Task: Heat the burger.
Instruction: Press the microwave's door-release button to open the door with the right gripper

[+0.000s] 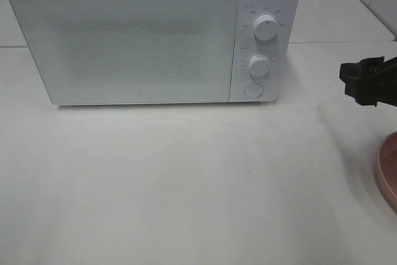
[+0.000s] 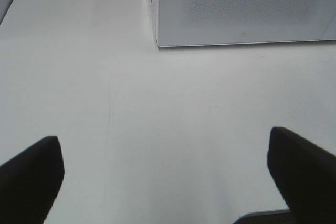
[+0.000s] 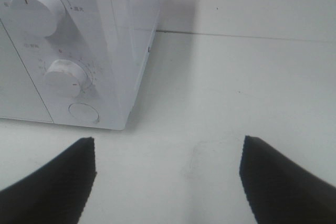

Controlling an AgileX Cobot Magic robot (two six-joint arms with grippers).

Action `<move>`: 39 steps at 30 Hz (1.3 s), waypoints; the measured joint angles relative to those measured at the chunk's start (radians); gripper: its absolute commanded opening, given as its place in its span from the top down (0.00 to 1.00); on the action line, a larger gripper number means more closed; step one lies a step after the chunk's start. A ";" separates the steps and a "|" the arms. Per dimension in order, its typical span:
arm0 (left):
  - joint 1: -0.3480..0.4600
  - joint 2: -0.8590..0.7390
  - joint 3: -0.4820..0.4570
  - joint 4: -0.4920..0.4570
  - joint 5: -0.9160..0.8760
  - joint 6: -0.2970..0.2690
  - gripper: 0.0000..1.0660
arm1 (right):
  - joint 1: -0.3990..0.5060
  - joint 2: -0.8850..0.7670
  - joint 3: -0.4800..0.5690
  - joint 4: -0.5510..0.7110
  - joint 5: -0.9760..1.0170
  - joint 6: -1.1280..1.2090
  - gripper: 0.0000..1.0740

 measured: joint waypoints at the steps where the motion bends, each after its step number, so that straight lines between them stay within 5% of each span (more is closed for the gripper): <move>1: 0.000 0.000 0.000 0.000 0.000 0.000 0.08 | 0.036 0.020 0.025 0.060 -0.074 -0.052 0.31; 20: 0.000 0.000 0.000 0.000 0.000 0.000 0.08 | 0.479 0.330 0.070 0.660 -0.646 -0.303 0.31; 39: 0.000 0.000 0.000 0.000 0.000 0.000 0.08 | 0.717 0.516 -0.043 0.865 -0.723 -0.303 0.31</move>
